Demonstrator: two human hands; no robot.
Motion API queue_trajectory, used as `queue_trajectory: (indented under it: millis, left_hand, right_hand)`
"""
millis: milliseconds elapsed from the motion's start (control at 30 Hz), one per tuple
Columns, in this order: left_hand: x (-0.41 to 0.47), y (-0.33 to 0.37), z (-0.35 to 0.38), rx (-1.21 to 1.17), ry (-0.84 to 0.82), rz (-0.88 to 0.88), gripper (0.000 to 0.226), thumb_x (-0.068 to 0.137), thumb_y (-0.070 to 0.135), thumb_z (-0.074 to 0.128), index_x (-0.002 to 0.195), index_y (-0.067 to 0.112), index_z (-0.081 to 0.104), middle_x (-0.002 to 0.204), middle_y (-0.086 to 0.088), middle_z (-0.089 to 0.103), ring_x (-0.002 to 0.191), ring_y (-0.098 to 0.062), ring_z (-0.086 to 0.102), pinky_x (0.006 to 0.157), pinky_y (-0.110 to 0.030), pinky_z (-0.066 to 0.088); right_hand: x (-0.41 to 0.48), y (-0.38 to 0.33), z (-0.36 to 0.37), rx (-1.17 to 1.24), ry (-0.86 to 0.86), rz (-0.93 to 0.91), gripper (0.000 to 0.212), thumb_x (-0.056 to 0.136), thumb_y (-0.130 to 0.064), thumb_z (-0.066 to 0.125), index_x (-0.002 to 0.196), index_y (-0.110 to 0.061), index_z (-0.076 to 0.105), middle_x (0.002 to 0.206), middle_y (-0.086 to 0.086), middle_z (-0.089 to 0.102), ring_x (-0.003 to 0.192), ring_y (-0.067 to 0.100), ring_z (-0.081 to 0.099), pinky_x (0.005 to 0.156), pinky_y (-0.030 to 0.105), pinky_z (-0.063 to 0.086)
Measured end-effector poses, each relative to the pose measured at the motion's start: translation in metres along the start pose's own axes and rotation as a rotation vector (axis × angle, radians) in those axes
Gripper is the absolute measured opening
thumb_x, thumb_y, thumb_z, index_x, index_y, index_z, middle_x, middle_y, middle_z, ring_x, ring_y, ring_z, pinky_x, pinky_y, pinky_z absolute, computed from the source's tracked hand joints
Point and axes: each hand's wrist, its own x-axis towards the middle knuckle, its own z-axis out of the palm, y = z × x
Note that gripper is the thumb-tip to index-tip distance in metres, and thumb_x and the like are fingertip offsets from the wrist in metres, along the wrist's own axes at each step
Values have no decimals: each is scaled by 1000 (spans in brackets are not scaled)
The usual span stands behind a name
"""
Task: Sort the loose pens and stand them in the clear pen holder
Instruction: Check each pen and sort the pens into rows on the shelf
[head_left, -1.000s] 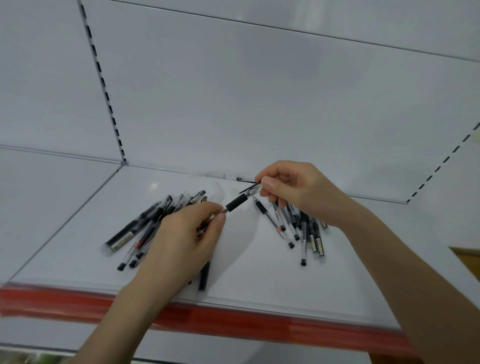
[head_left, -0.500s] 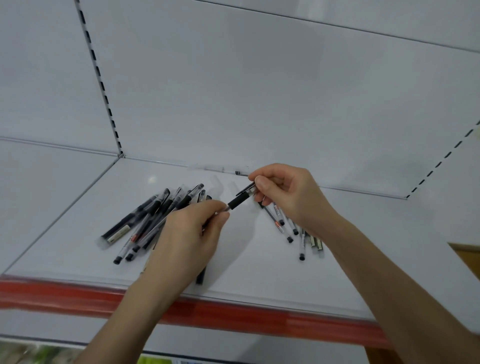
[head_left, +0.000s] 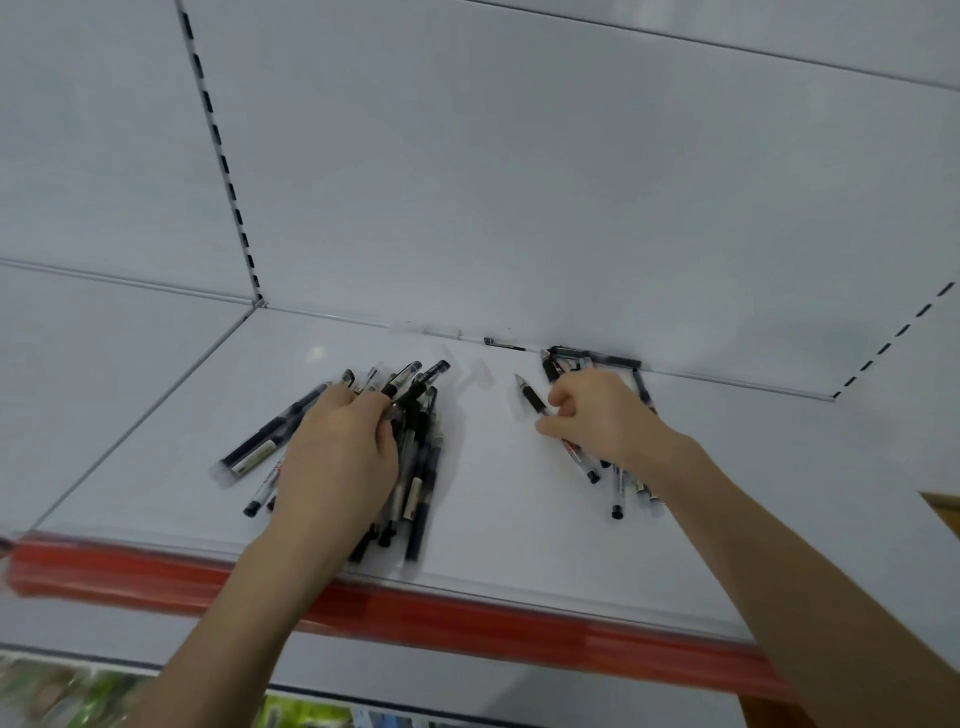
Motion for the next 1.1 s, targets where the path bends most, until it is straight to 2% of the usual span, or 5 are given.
queue_trajectory:
  millis: [233,467,733,967,1100]
  left_hand:
    - [-1,0,-1,124,-63,-4,24,85,5,53,106,0,63,92,-20,57,85,-38,53,67,-38,40]
    - [49,43,17,88,-176,233,24,92,17,48,103,1,62,106,-15,57,98,-33,54,80,-38,42]
    - [128,55,89,172,-408,269,27,95,9,39,113,-3,55,116,-20,52,106,-35,52,84,-35,40]
    - [142,55,115,255,-455,324,18,88,3,42,94,-2,58,110,-20,57,101,-35,55,81,-35,40]
    - [147,59,116,318,-466,337,20,85,2,47,100,-3,59,115,-18,58,106,-35,55,86,-36,41]
  right_hand:
    - [1,-1,2,-46,13,13,29,84,-8,55,100,15,58,100,32,63,93,42,59,79,43,49]
    - [-17,21,-16,237,190,63,8,84,-16,59,91,-13,62,66,-11,55,60,0,49,52,5,37]
    - [-46,45,-18,396,190,112,8,83,-10,59,88,-13,64,83,7,68,73,14,59,57,6,41]
    - [-50,59,-20,381,182,113,9,84,-12,60,92,-14,63,80,-1,64,72,10,58,59,3,40]
    - [-48,60,-19,372,163,119,12,85,-13,58,97,-13,64,83,-3,63,75,9,58,60,2,39]
